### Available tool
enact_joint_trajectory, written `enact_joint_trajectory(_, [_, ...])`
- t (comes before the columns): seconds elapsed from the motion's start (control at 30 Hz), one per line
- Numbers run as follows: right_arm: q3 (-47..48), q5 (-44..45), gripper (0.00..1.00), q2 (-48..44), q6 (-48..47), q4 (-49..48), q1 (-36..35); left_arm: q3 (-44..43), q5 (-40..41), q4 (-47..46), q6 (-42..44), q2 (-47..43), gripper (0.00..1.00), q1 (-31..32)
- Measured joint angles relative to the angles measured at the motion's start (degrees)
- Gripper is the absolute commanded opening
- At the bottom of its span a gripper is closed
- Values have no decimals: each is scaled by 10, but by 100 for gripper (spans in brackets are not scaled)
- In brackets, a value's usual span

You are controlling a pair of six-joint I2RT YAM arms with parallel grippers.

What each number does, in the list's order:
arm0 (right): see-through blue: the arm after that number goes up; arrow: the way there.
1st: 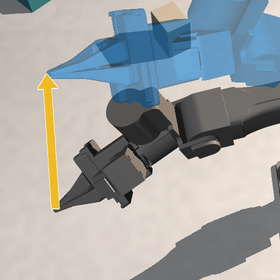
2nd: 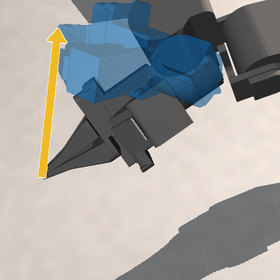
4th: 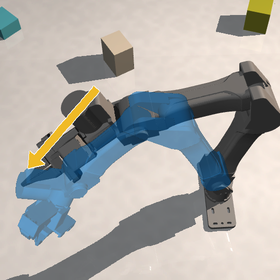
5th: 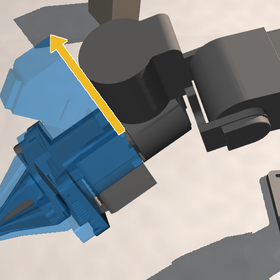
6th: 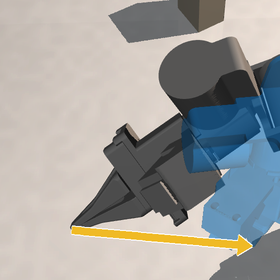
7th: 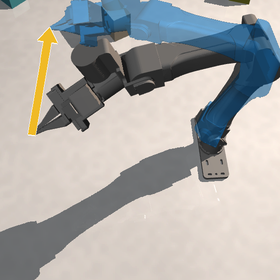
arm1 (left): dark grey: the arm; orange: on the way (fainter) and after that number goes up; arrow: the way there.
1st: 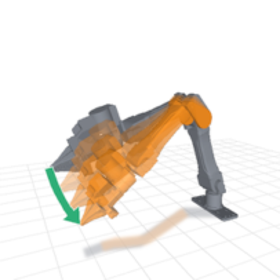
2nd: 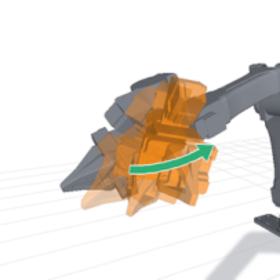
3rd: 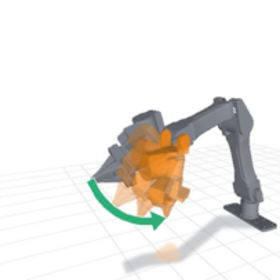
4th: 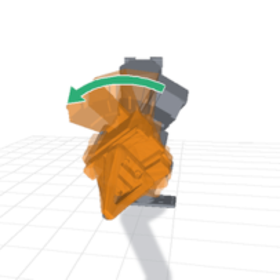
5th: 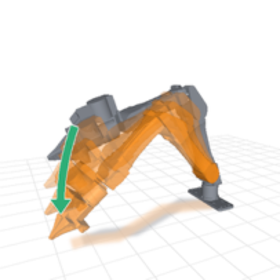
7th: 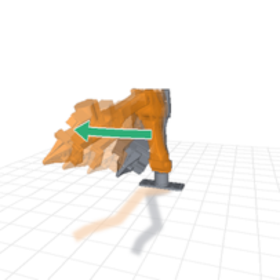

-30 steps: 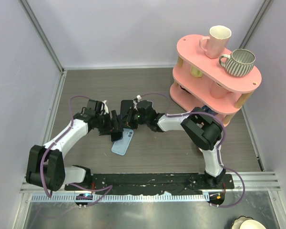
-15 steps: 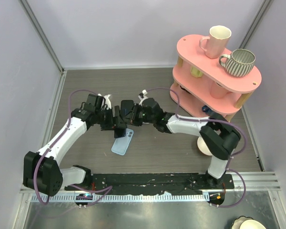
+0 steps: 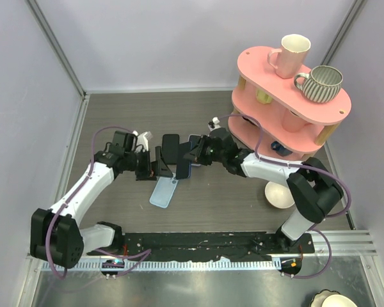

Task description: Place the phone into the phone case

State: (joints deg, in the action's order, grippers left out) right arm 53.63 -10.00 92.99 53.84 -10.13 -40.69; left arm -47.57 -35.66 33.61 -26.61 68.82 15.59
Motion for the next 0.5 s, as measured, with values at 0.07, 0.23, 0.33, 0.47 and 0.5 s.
enact_joint_trajectory(0.07, [-6,1,1,-5,-3,4,-5,-3,37,20,3,-6,88,0])
enact_joint_trajectory(0.23, [-36,11,1,-60,-16,29,-11,-24,158,71,2,6,80,1])
enact_joint_trajectory(0.33, [-49,20,1,-102,-25,43,-11,-49,189,88,5,63,79,2])
enact_joint_trajectory(0.47, [-58,39,1,-156,-40,64,-11,-58,229,96,16,145,77,11])
enact_joint_trajectory(0.5, [-58,43,1,-166,-43,69,-11,-56,235,96,18,158,74,13])
